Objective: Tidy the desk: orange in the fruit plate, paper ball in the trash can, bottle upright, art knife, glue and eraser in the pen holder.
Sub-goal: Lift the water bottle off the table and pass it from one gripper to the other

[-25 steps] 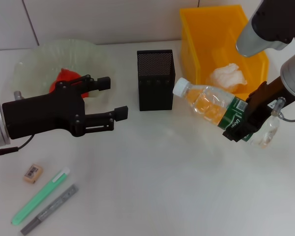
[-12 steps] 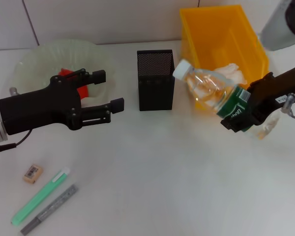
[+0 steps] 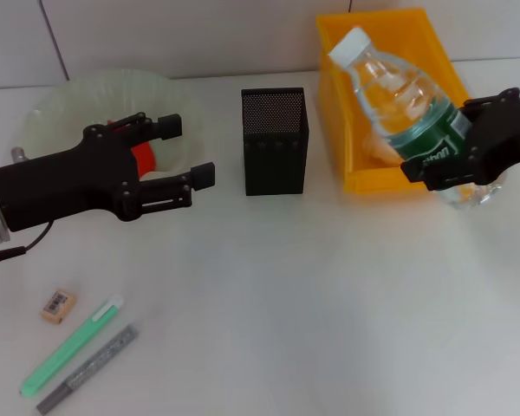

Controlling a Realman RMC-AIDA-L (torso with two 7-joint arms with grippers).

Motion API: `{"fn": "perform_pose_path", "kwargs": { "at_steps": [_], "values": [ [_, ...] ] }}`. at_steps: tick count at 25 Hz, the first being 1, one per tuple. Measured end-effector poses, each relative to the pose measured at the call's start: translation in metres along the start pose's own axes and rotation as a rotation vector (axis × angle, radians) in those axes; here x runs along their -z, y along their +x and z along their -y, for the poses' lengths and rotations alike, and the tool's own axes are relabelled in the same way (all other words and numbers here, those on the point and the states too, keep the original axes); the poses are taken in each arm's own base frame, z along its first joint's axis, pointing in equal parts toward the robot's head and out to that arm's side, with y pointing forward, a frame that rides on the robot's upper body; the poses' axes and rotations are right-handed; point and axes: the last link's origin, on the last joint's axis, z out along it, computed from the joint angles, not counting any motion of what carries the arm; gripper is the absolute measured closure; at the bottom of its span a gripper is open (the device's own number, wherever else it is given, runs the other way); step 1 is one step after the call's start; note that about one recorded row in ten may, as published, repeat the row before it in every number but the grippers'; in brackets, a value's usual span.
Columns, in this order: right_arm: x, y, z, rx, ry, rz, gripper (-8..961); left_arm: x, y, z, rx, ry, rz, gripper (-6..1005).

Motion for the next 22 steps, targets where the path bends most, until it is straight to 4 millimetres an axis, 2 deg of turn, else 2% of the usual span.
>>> {"fn": "perform_pose_path", "kwargs": {
  "at_steps": [13, 22],
  "values": [
    [0.016, 0.021, 0.001, 0.006, -0.047, 0.247, 191, 0.003, 0.002, 0.000, 0.010, 0.014, -0.030, 148],
    [0.020, 0.047, 0.008, 0.007, -0.061, 0.428, 191, 0.005, 0.002, 0.000, 0.015, 0.020, -0.044, 149]
  ]
}}
